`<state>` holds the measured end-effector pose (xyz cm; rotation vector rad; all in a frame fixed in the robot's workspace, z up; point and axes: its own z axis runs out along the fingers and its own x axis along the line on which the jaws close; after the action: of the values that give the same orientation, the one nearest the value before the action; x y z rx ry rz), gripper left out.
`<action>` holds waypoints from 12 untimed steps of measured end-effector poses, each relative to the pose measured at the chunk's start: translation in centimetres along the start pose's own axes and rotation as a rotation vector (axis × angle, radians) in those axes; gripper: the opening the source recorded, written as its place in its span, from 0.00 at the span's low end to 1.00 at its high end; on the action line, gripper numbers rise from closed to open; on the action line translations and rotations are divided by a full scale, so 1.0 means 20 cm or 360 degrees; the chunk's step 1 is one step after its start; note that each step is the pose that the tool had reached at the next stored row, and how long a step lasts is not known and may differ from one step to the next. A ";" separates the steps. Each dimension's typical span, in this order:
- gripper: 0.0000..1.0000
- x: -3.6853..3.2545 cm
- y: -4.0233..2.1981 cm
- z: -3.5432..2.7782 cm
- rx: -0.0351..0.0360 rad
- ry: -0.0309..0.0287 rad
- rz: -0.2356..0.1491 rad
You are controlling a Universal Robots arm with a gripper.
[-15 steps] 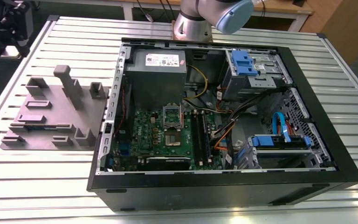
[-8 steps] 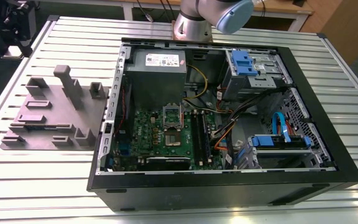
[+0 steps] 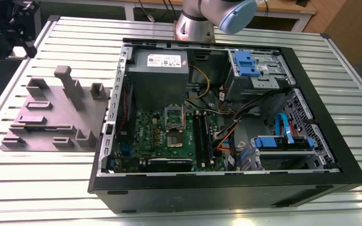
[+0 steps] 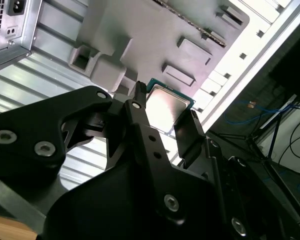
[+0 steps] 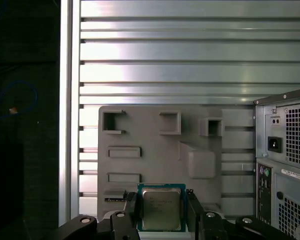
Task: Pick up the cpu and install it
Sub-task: 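Pick up the cpu and move it towards the insertion slot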
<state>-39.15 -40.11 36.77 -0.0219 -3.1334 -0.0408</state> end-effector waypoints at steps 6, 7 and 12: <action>0.47 -0.075 0.001 0.000 0.0000 0.00002 0.0000; 0.47 -0.095 0.001 0.000 0.0000 0.00009 0.0000; 0.47 -0.147 0.002 -0.001 0.0000 0.00019 0.0000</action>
<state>-36.22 -40.12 36.77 -0.0219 -3.1321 -0.0407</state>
